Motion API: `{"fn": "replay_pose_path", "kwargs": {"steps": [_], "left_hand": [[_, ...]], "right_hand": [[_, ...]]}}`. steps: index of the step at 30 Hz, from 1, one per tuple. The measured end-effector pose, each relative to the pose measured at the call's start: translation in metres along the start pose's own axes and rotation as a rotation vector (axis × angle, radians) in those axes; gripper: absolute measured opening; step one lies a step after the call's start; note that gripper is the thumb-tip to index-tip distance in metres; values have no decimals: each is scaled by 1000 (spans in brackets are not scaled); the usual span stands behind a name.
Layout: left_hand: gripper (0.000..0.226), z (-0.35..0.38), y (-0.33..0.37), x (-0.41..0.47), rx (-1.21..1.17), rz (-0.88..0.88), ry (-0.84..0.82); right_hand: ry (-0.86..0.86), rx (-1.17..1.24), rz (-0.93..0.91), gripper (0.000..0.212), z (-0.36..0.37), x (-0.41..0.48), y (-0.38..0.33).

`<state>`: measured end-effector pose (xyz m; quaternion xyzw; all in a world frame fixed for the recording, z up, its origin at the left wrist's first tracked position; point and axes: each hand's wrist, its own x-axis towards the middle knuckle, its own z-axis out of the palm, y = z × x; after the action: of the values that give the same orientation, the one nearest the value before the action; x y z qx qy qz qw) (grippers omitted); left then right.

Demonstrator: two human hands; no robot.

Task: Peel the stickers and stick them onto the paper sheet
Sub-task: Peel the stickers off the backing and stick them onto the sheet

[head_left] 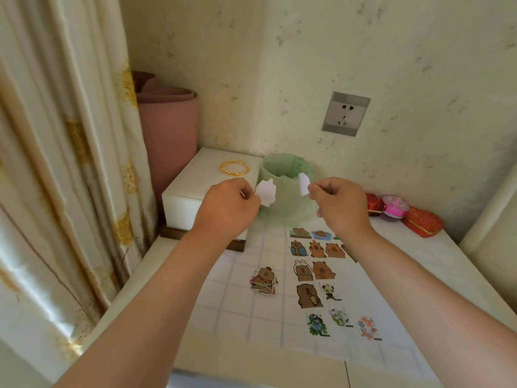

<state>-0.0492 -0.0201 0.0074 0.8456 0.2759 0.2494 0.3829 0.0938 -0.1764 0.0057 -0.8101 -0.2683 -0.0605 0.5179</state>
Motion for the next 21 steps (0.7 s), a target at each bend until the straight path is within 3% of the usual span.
{"fn": "replay_pose_path", "kwargs": {"steps": [5,8,11,17,21], "left_hand": [[11,-7,-7,3,-39,-3,-17],[11,-7,-12,5,-41,3,-18],[11,-3,-13,6,-17,2,-40],[11,9,-8,6,2,33,-39],[16,27,5,0,20,93,-16]], "right_hand": [[69,-233,-49,13,19,55,-9],[-20,-411,-67,17,33,78,-11],[-112,-482,-51,7,40,87,-10],[-153,-338,-80,19,25,64,-19],[-197,-72,107,23,-10,24,-26]]}}
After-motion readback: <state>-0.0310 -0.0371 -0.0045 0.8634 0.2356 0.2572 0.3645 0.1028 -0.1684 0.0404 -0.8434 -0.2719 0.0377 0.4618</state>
